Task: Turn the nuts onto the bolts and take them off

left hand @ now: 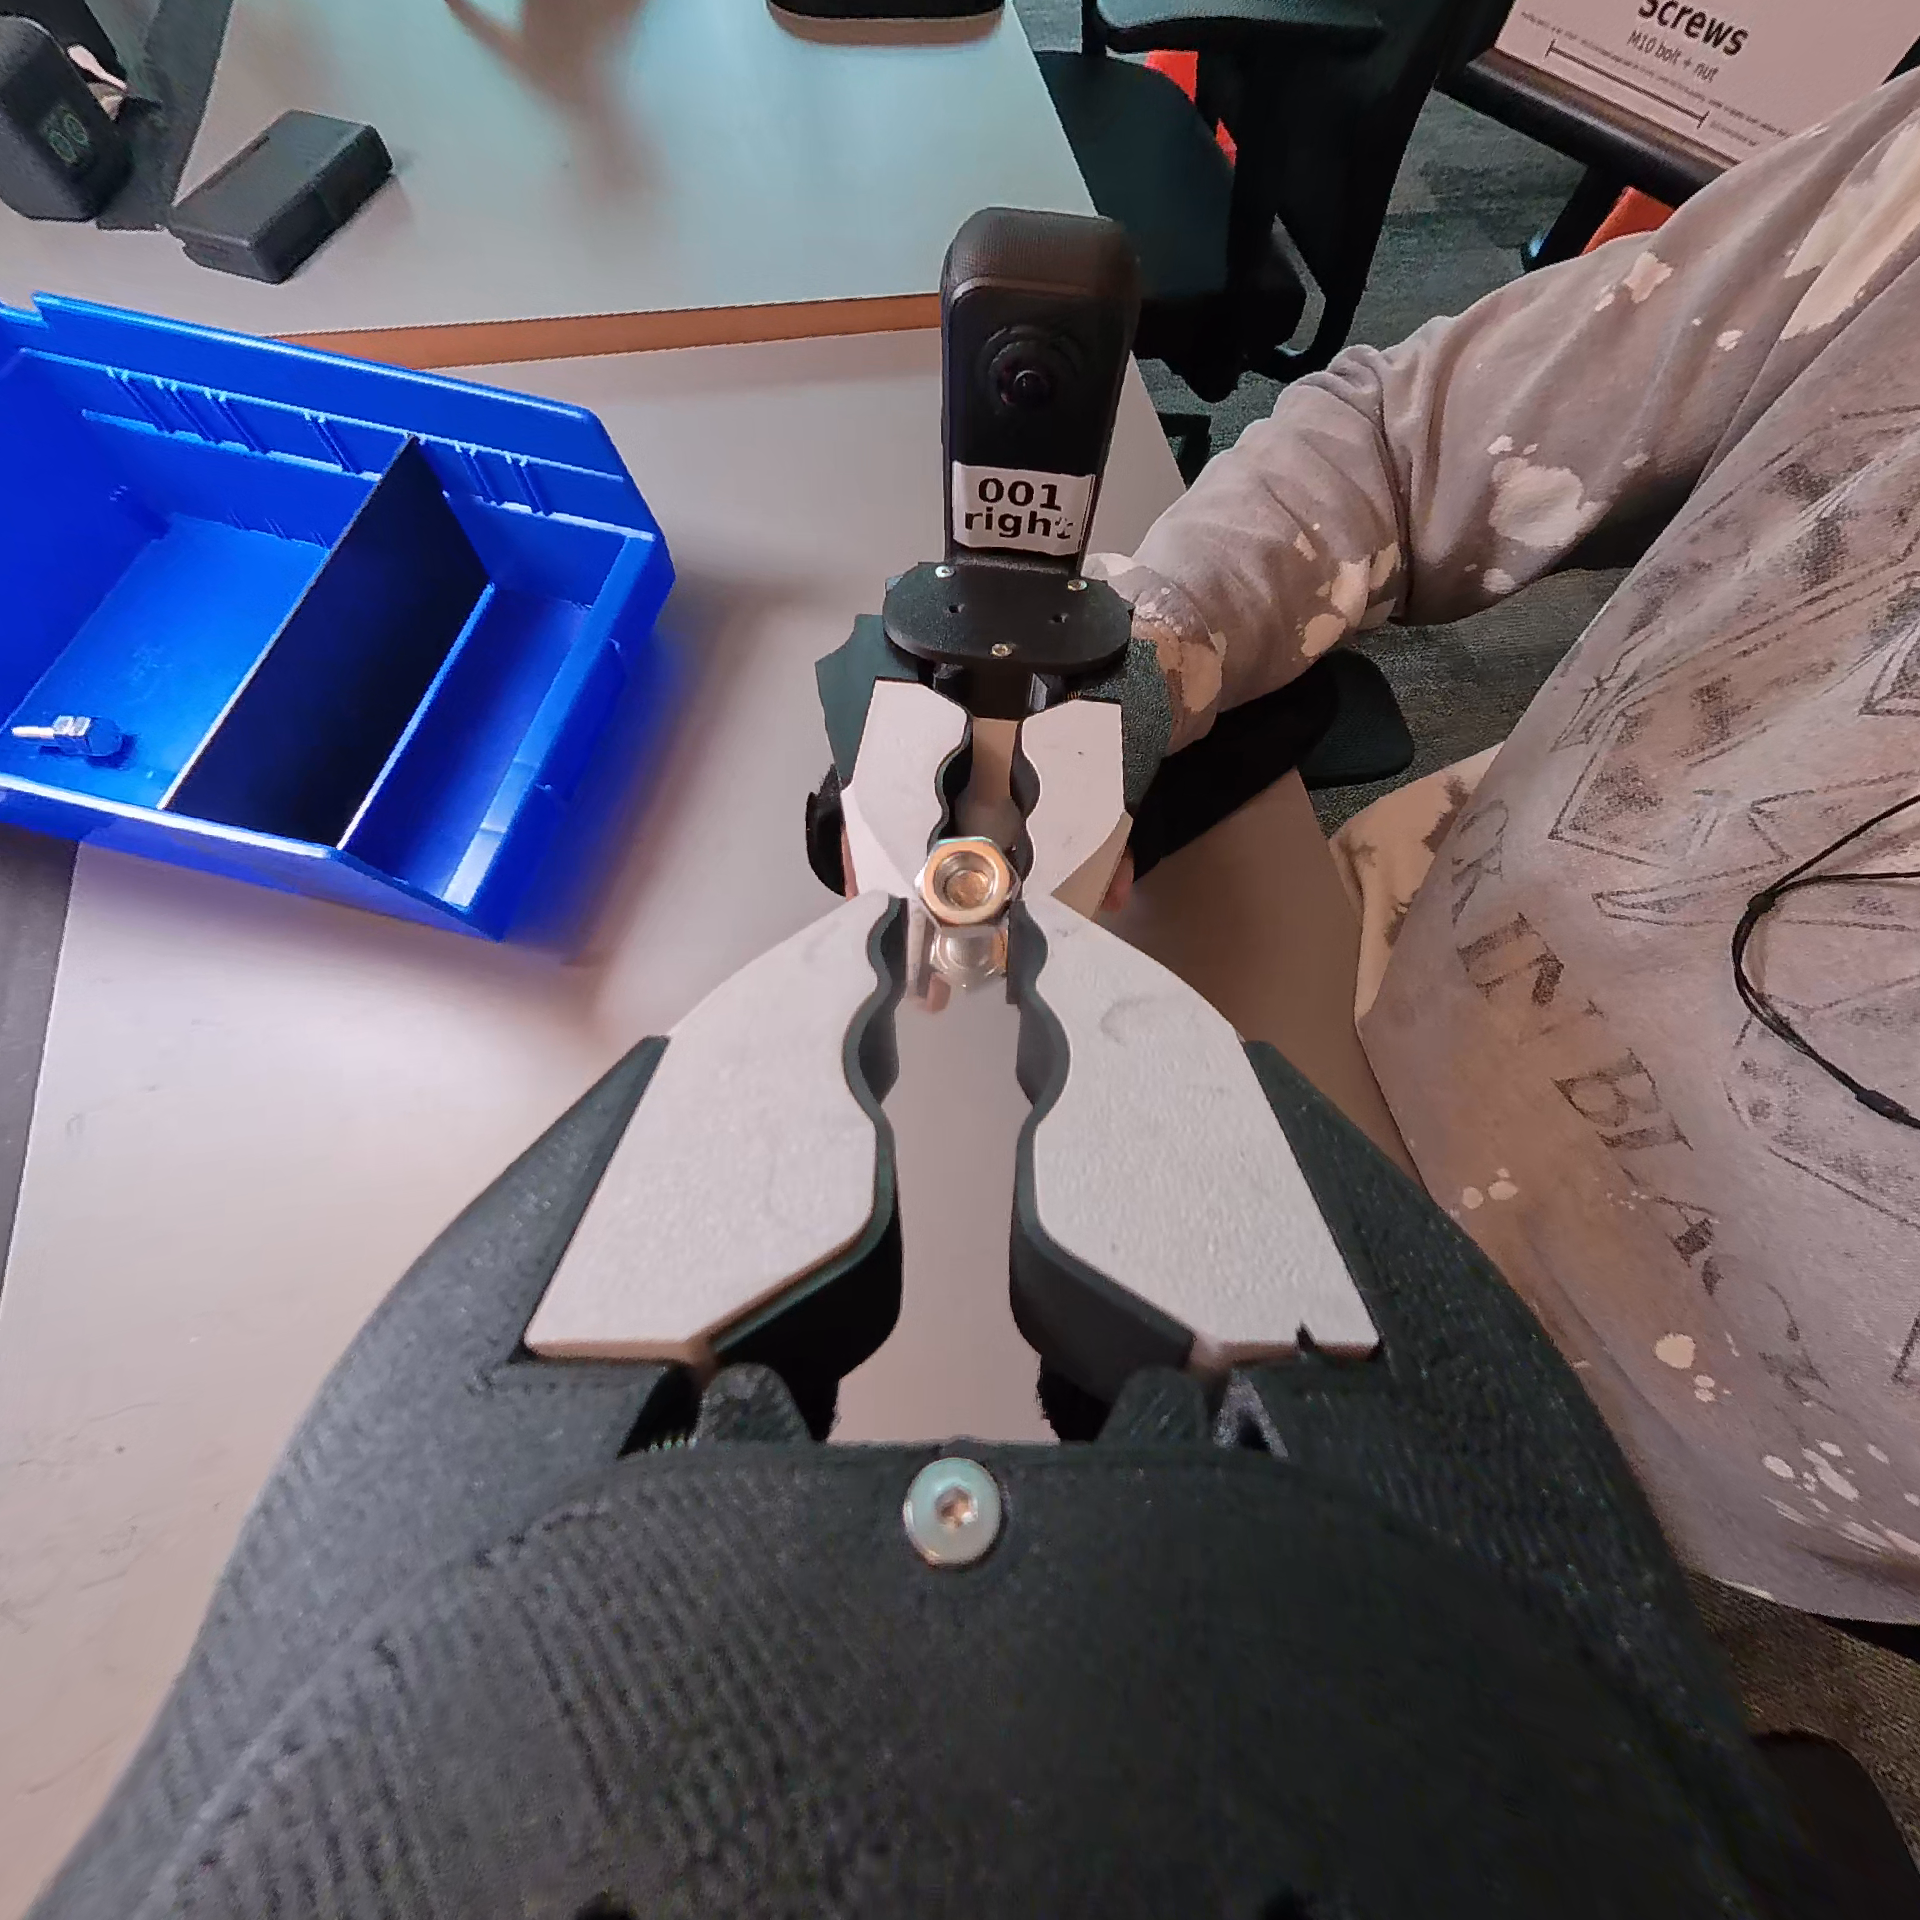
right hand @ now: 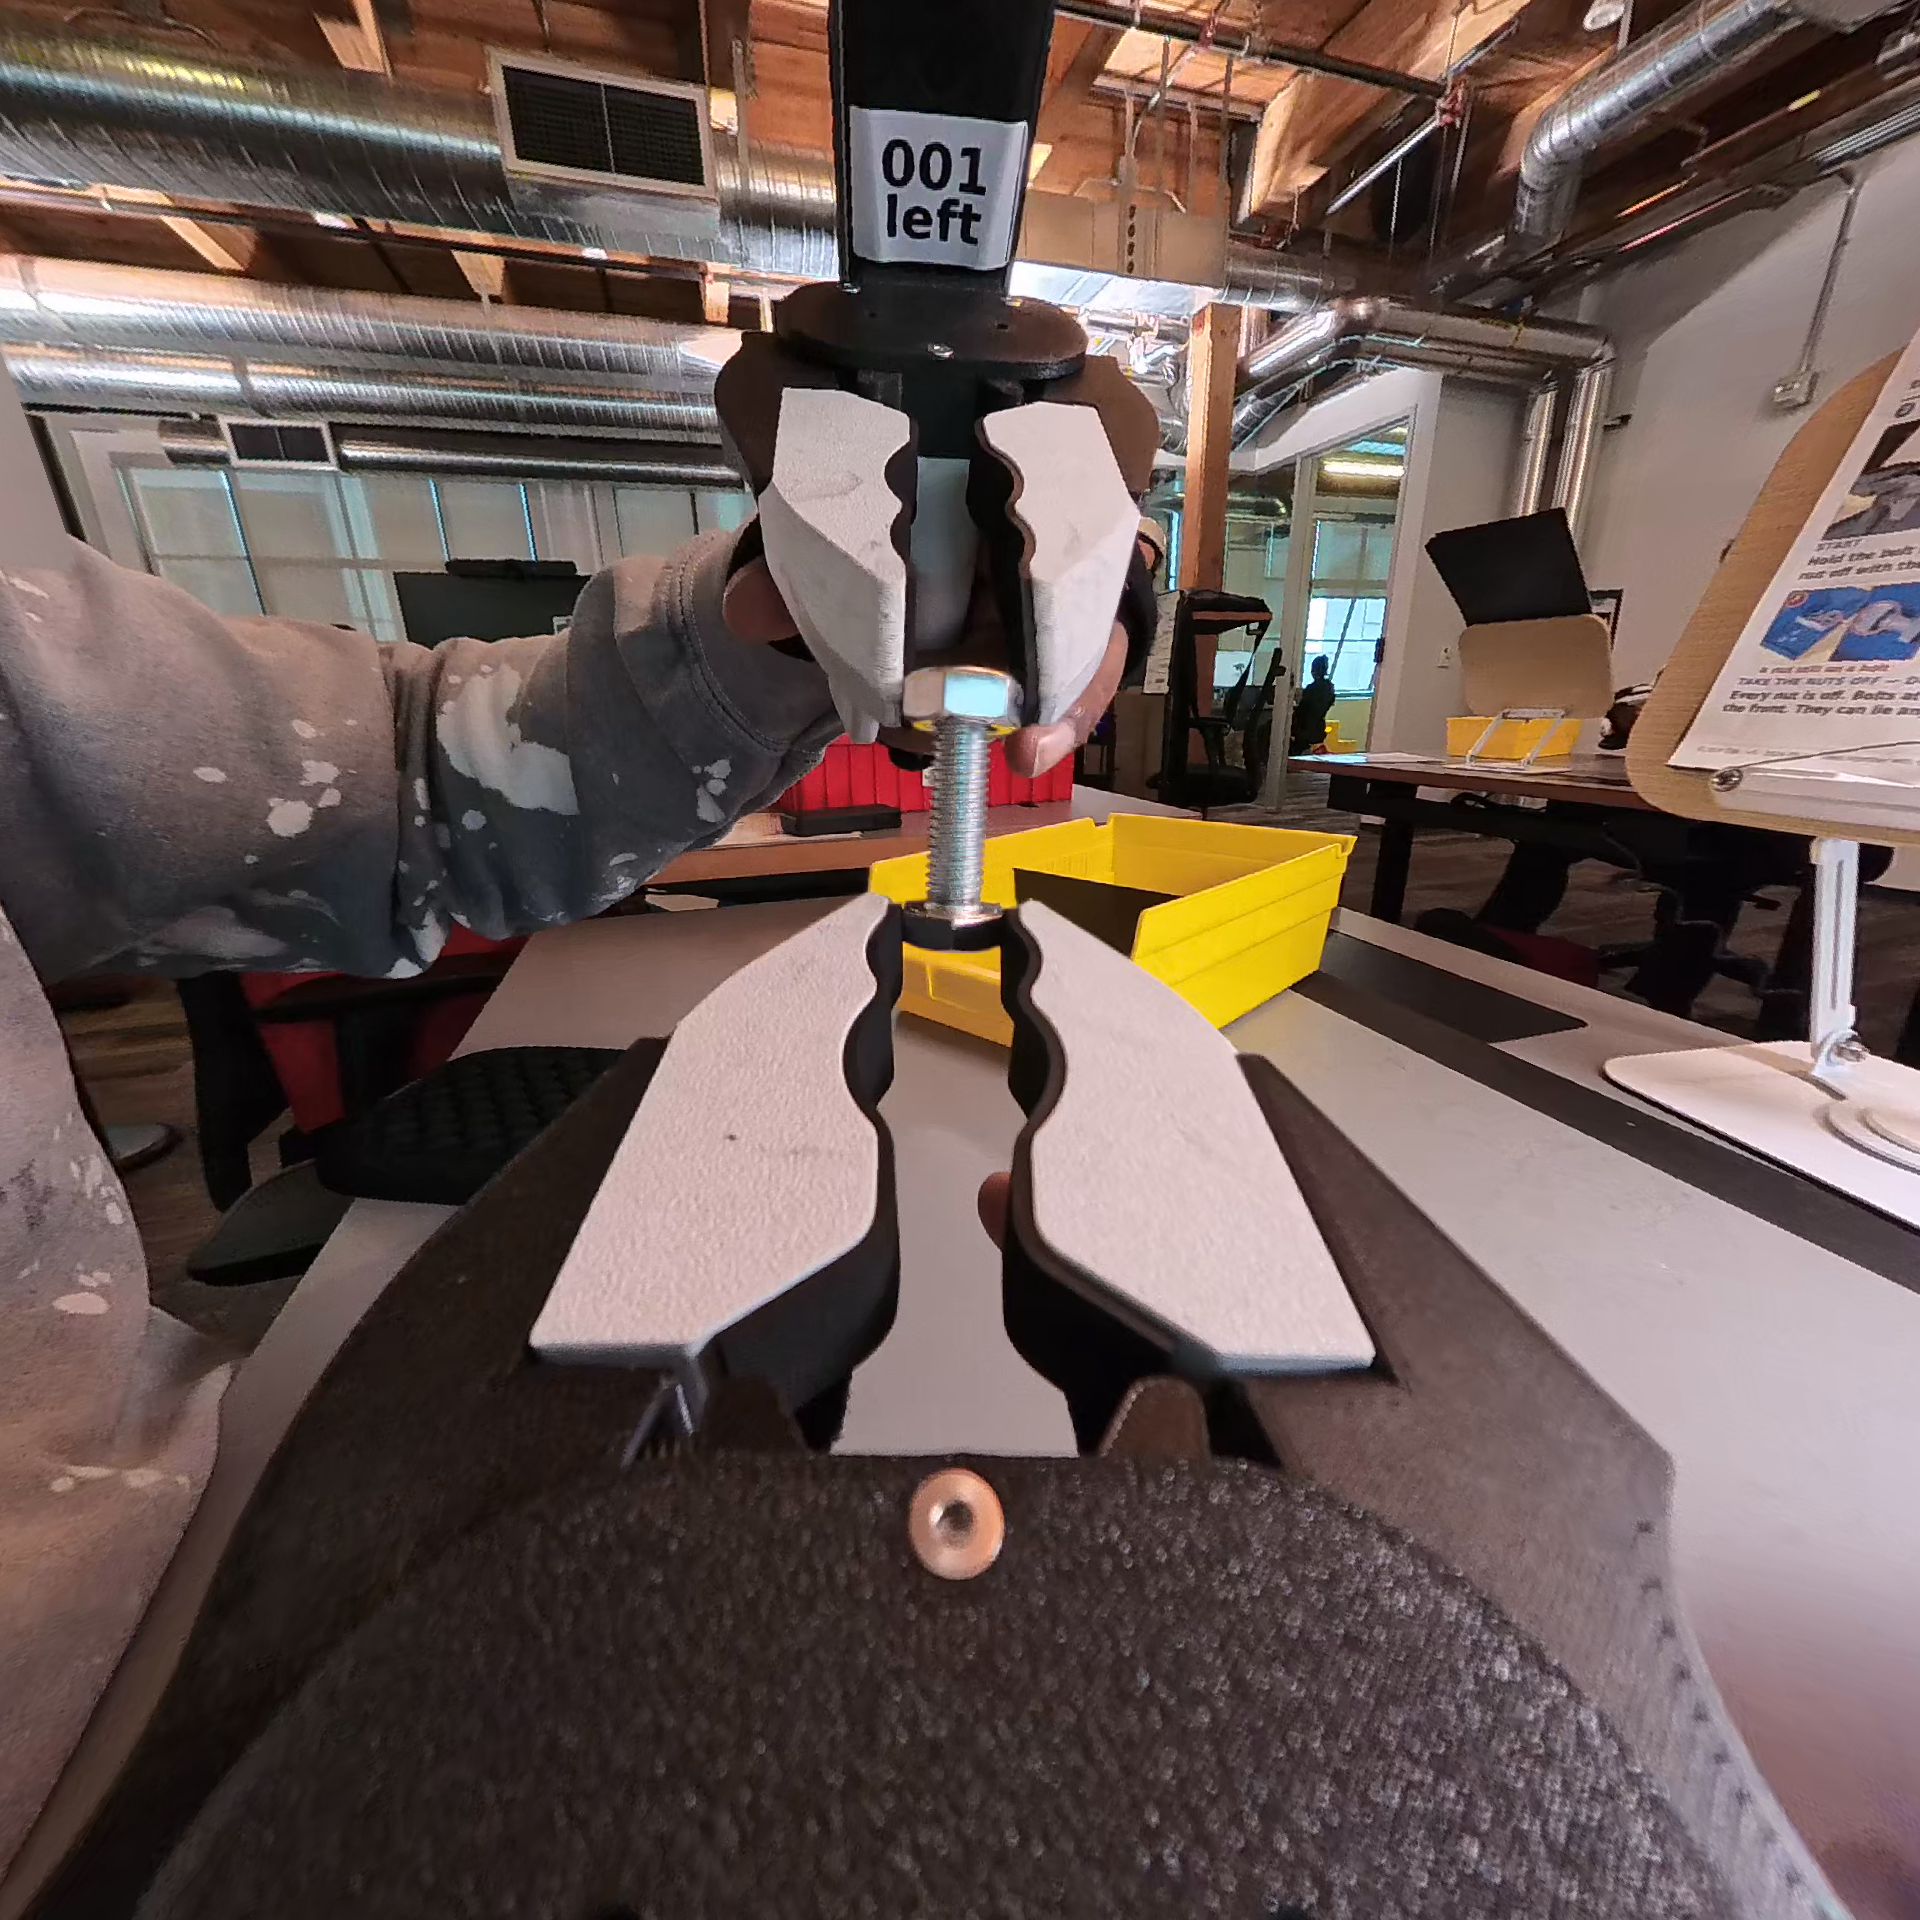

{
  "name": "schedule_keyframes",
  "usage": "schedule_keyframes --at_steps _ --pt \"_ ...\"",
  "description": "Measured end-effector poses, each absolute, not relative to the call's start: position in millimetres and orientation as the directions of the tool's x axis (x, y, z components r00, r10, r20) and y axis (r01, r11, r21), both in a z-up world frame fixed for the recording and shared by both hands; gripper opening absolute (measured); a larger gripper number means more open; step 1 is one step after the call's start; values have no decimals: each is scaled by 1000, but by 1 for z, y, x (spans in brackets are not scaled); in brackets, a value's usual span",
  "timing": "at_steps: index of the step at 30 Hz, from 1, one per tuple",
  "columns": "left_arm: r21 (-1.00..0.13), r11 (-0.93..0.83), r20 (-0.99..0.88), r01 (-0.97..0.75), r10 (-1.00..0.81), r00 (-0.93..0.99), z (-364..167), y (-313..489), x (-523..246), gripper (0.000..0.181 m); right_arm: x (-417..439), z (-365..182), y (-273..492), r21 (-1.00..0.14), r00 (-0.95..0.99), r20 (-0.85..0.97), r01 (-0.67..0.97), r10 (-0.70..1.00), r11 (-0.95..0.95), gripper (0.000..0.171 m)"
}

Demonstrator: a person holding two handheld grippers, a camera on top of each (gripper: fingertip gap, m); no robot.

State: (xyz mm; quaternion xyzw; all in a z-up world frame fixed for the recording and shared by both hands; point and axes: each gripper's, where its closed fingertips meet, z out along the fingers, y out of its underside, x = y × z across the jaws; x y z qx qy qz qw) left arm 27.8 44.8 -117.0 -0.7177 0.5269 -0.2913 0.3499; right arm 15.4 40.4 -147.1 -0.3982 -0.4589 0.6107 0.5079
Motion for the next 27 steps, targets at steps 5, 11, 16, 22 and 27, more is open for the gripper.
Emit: schedule_keyframes --at_steps 5,11,16,22,27 --pt "-822 -200 36 -533 -953 302 -115 49 23 16 18 -143 36 -958 -193 -13 -280 981 -68 18" --pt "-887 -204 84 -415 -953 290 -107 43 24 20 18 -143 40 -959 -171 -18 -277 985 -65 18" --pt "-948 -185 91 -259 -938 334 -106 48 34 27 15 -147 49 -966 -109 -27 -254 994 -55 18" --pt "-972 -172 111 -157 -935 337 -106 56 31 26 20 -140 47 -953 -134 -35 -294 990 -73 18" --pt "-986 -151 115 -76 -930 350 -96 59 21 22 27 -129 50 -932 -167 -49 -347 985 -105 18"
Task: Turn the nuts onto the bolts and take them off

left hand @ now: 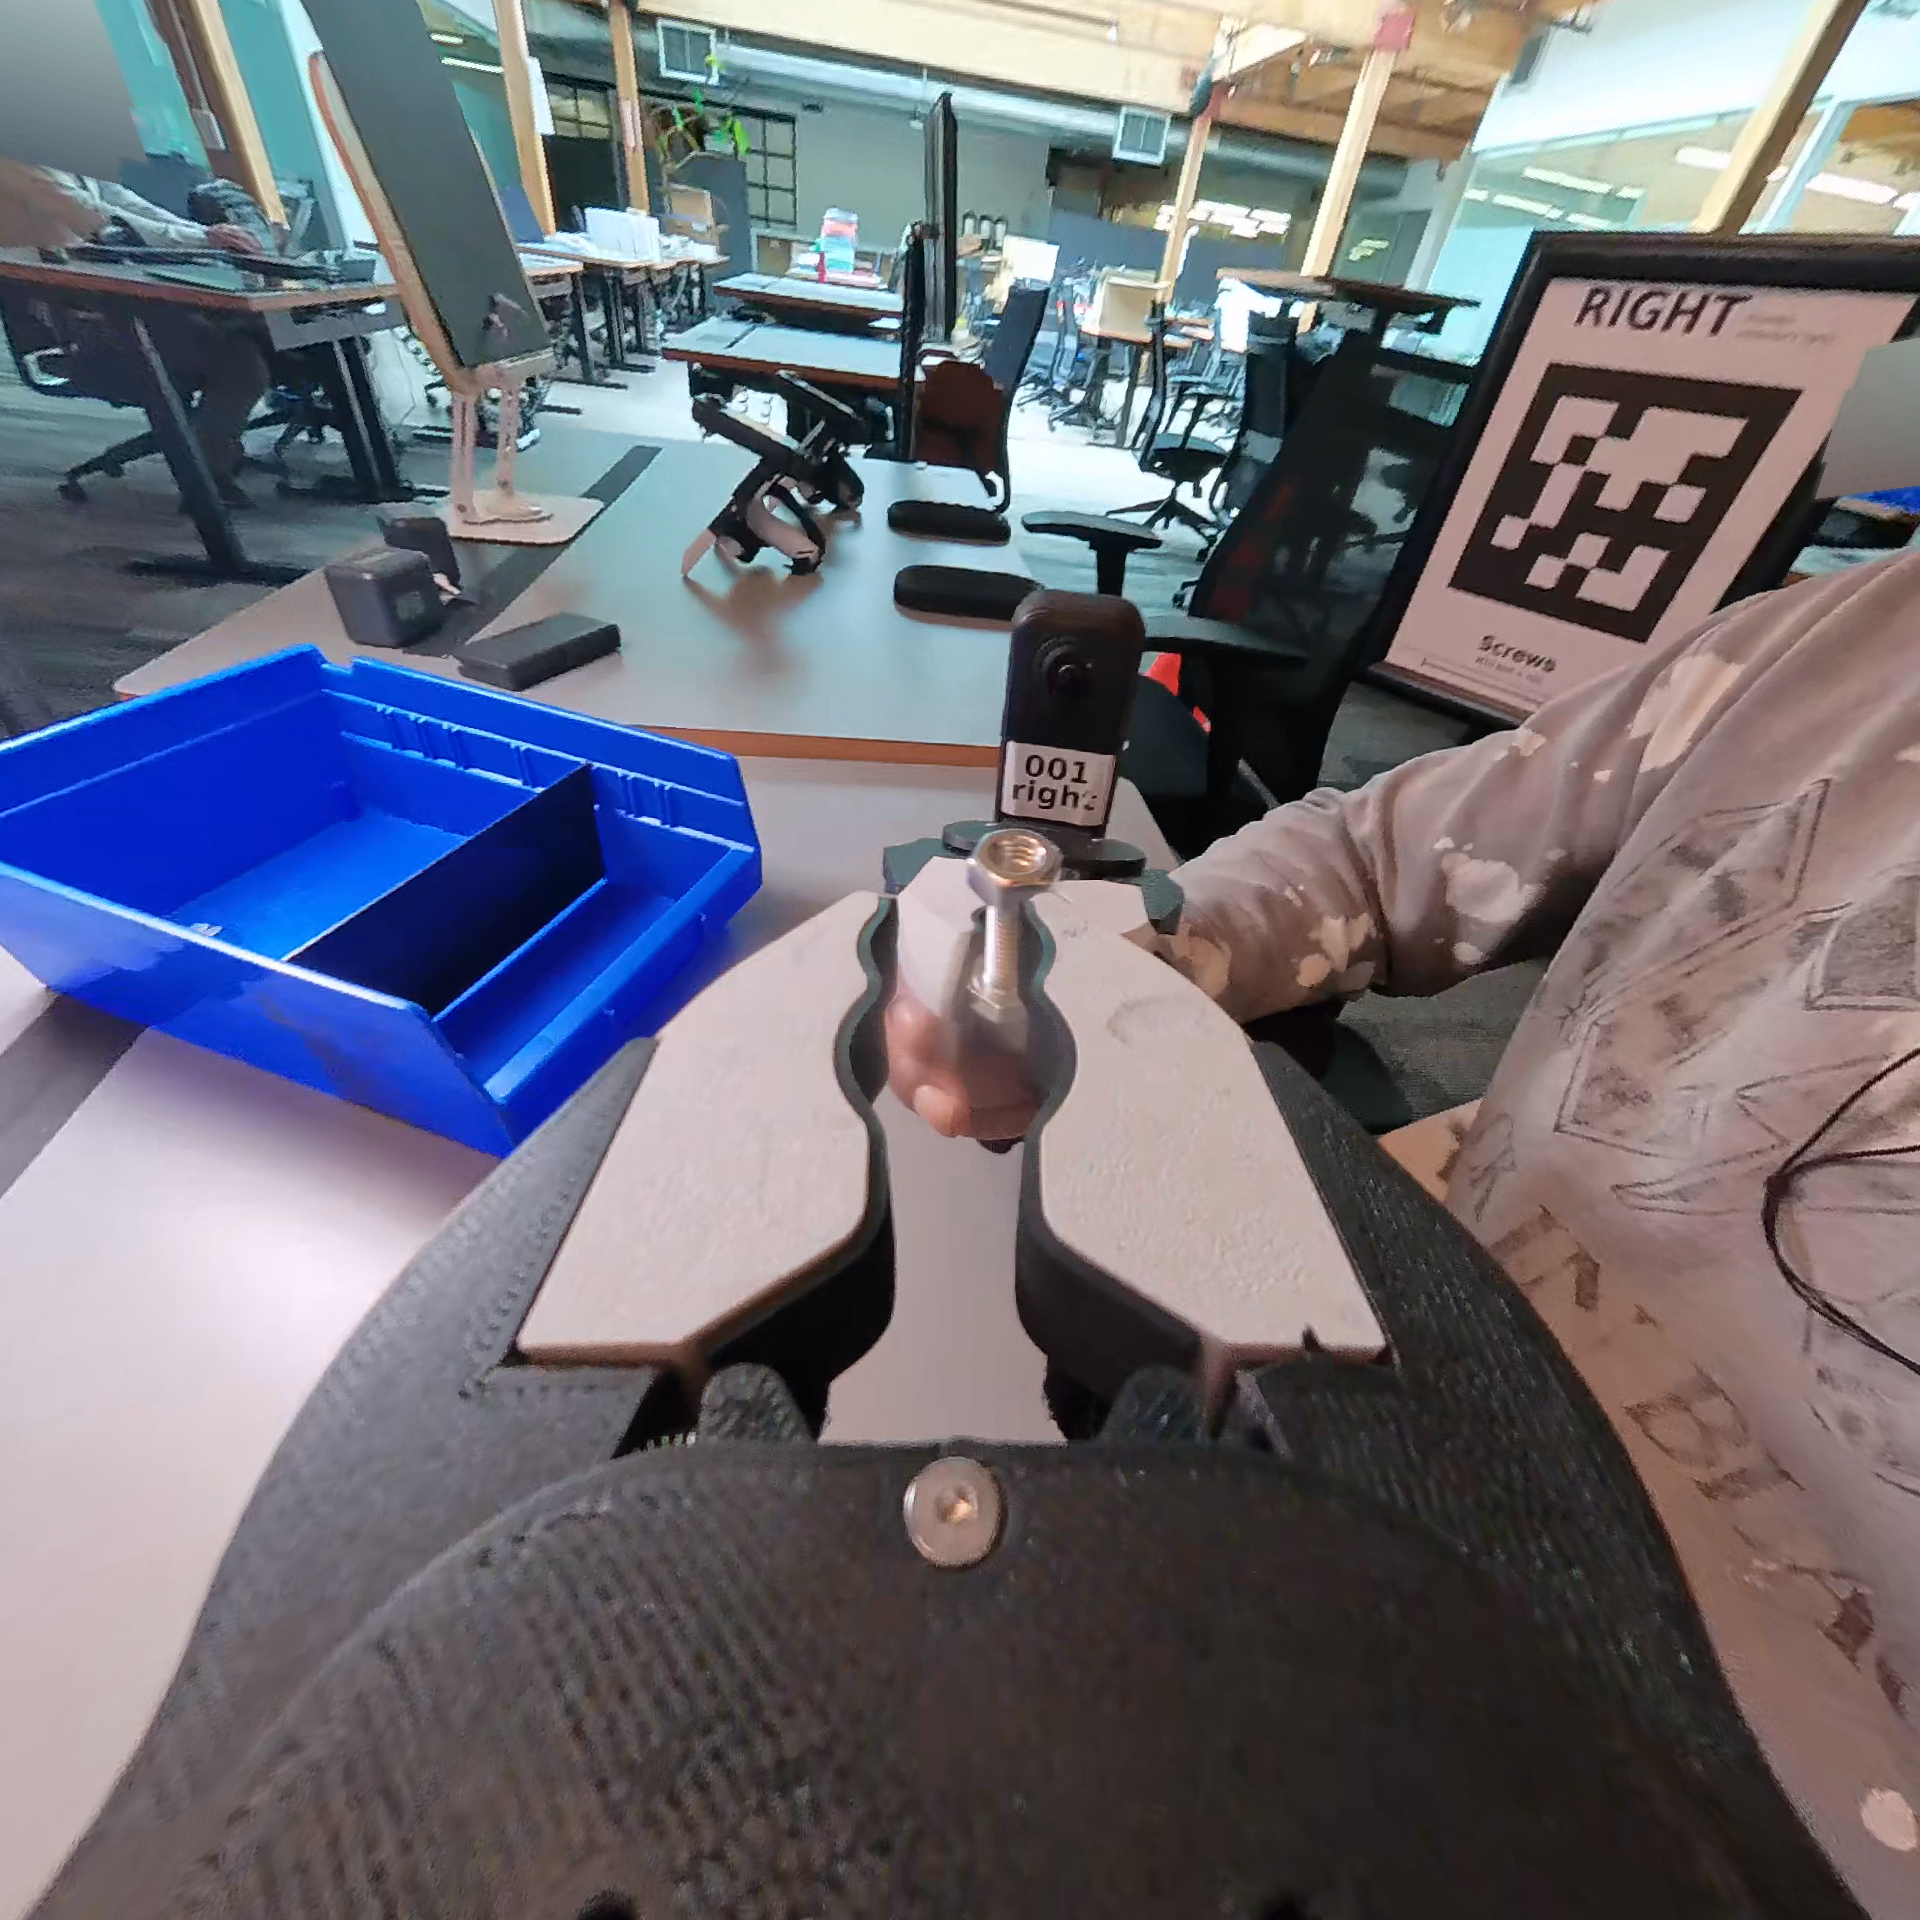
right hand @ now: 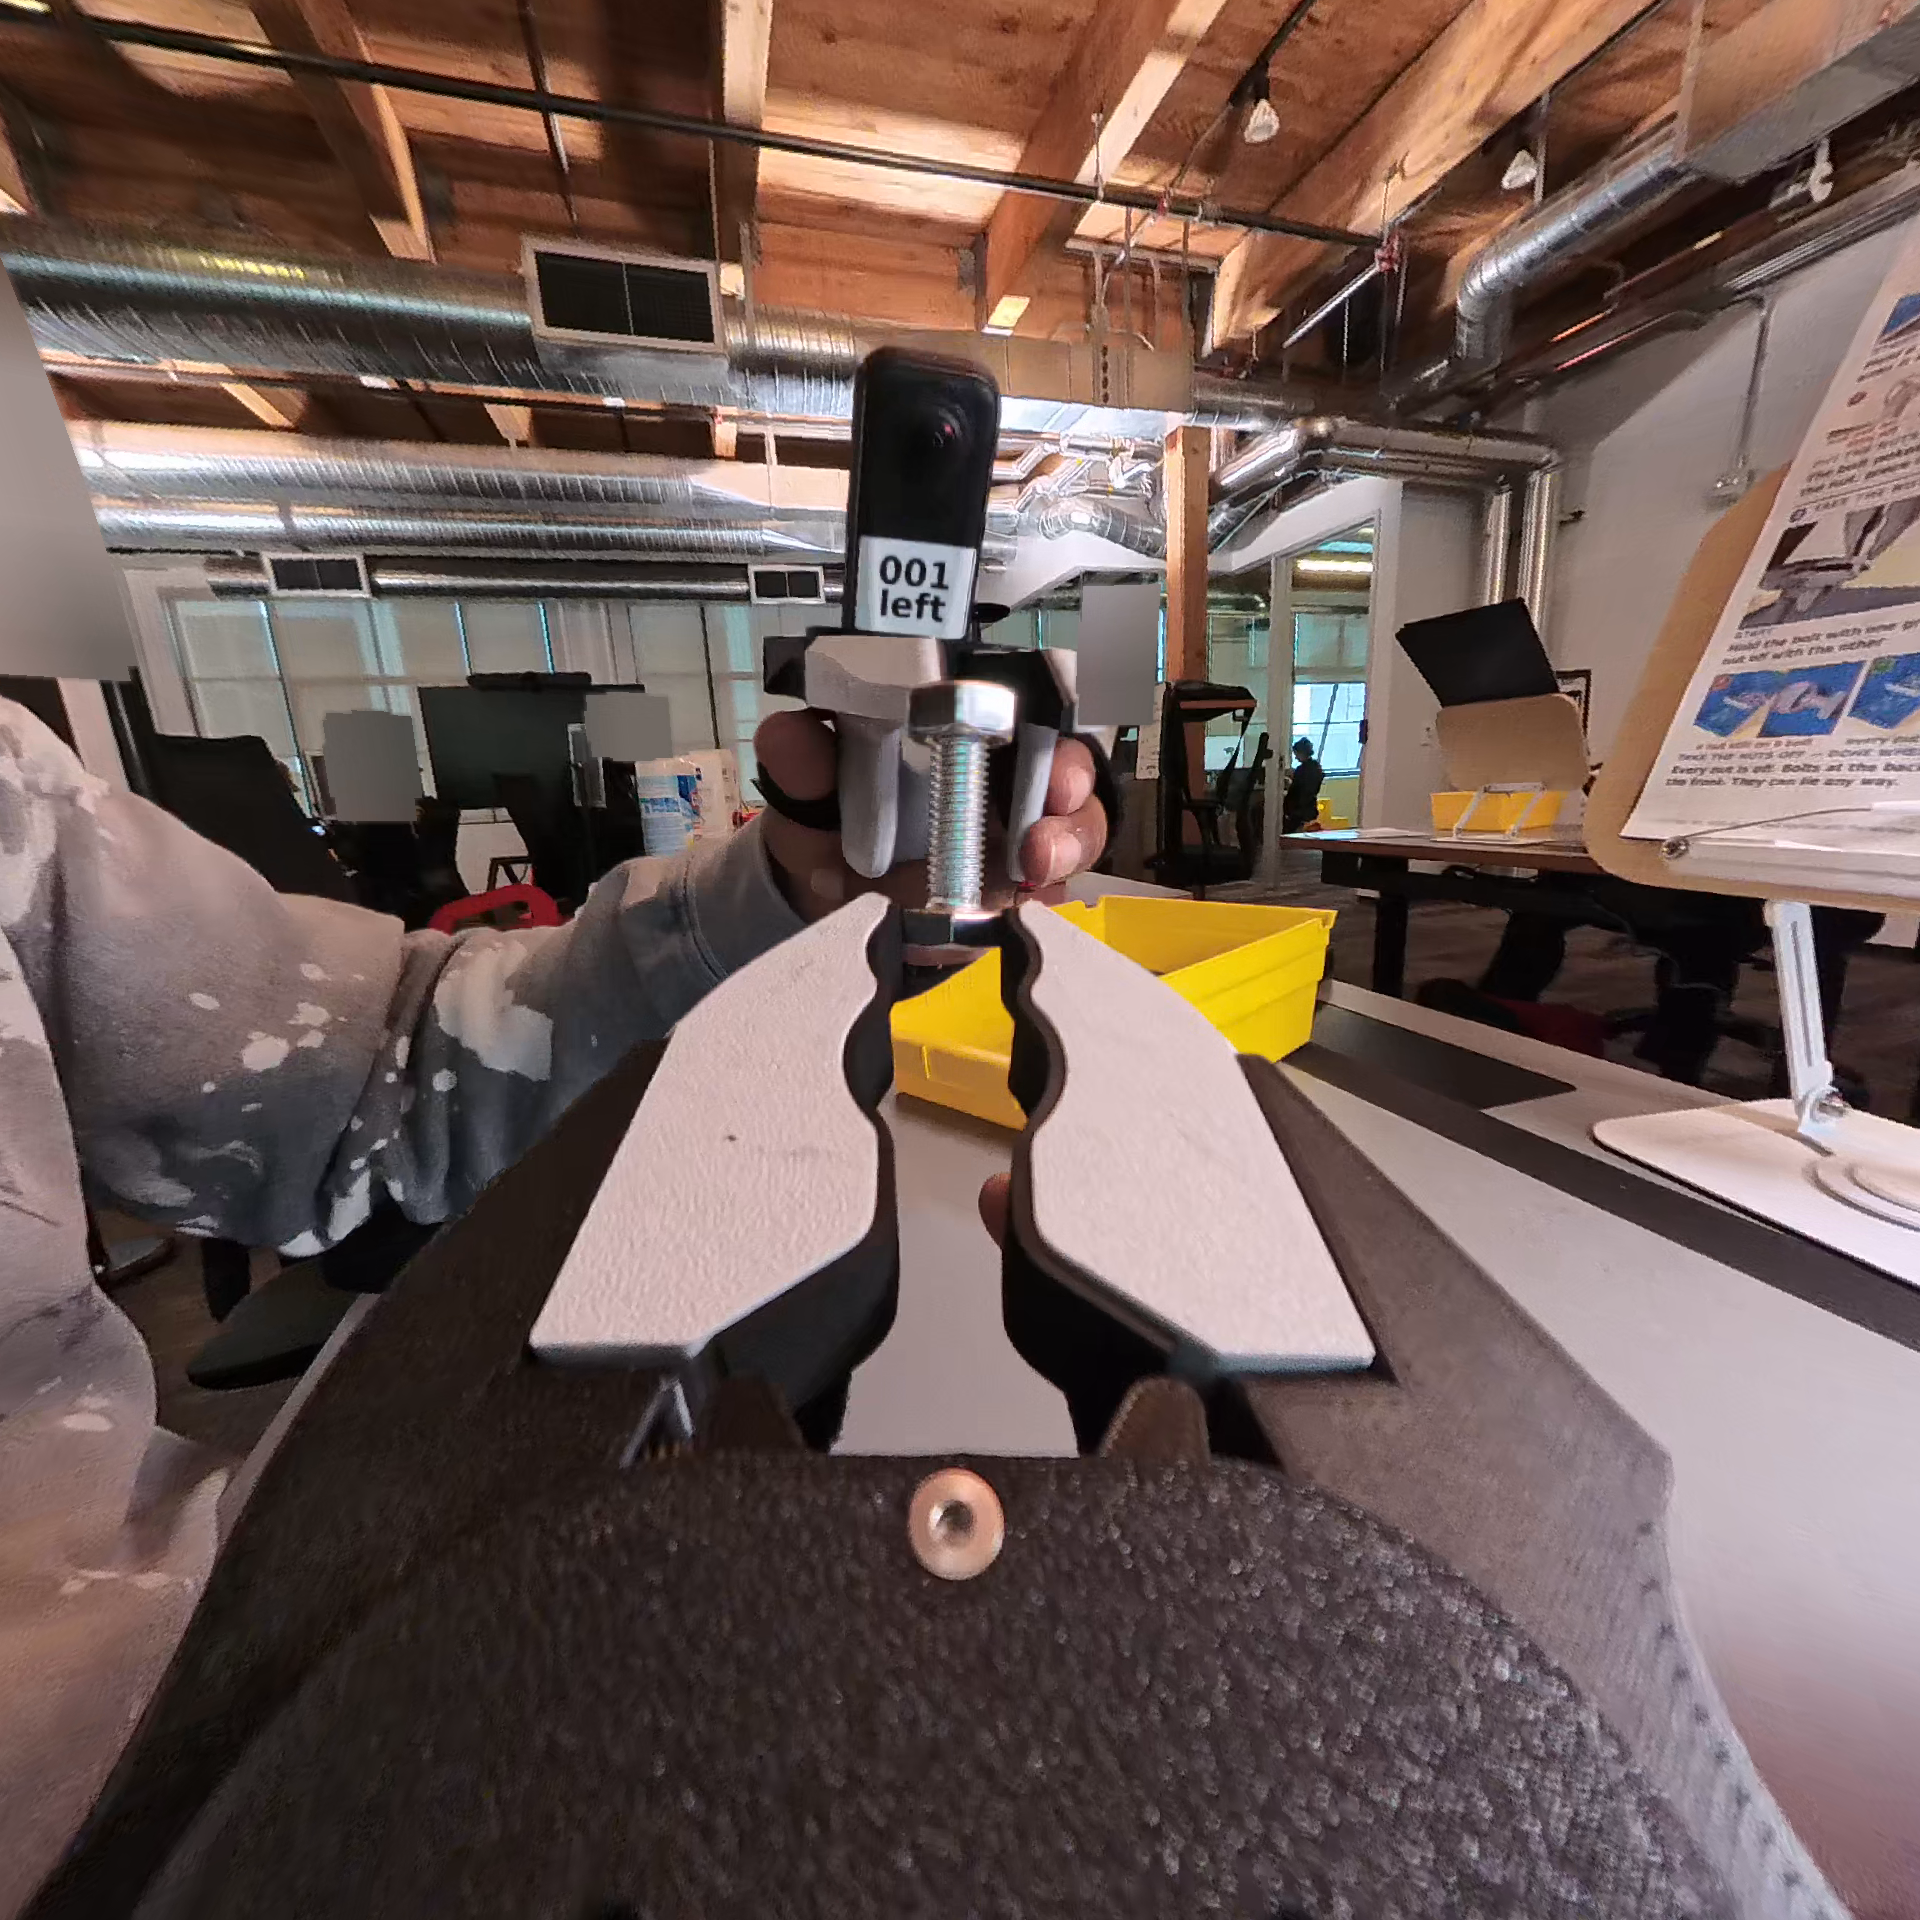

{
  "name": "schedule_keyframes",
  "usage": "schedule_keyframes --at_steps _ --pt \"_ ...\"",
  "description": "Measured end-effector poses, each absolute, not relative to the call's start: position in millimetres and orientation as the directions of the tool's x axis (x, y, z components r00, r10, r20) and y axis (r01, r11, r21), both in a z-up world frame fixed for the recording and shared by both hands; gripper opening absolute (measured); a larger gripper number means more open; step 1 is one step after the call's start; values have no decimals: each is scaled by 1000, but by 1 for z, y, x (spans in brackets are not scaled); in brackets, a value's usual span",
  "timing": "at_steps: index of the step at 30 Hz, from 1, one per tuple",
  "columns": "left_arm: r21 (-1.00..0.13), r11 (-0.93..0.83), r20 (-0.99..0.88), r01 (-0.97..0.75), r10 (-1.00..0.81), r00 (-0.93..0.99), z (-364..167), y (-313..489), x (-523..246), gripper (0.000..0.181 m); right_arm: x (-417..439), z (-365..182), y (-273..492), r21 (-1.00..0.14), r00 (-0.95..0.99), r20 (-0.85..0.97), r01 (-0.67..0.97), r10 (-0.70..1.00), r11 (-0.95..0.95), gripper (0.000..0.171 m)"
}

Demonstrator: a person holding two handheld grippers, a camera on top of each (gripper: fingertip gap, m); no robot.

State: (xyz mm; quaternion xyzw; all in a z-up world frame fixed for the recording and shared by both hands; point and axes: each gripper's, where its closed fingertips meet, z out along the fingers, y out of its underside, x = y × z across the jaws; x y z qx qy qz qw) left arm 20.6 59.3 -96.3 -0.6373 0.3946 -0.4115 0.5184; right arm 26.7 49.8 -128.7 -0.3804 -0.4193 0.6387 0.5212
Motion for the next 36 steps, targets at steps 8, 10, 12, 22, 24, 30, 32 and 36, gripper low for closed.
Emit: schedule_keyframes --at_steps 8,10,12,22,24,30,32,36 --pt "-997 -83 74 -8 -930 359 -71 61 12 26 2 -106 58 -935 -148 -34 -345 988 -84 18" --pt "-999 -41 42 12 -927 372 -56 61 7 25 -9 -87 56 -927 -156 -3 -370 988 -61 18" --pt "-999 2 14 40 -921 390 -40 59 -2 24 -21 -68 53 -917 -163 31 -397 986 -37 18" --pt "-994 76 -30 77 -879 476 -25 50 -42 18 -67 -49 42 -894 -248 7 -435 969 -105 18" --pt "-994 68 -21 82 -880 475 -26 52 -42 18 -66 -51 43 -897 -253 -7 -426 967 -118 18" --pt "-991 52 15 126 -878 478 -25 56 -44 26 -58 -56 54 -896 -245 -45 -419 969 -147 18" --pt "-990 54 18 132 -870 492 -25 59 -44 25 -58 -57 55 -898 -243 -48 -415 969 -148 18" --pt "-986 44 42 158 -863 503 -23 63 -49 23 -54 -55 54 -885 -270 -58 -431 961 -175 18"
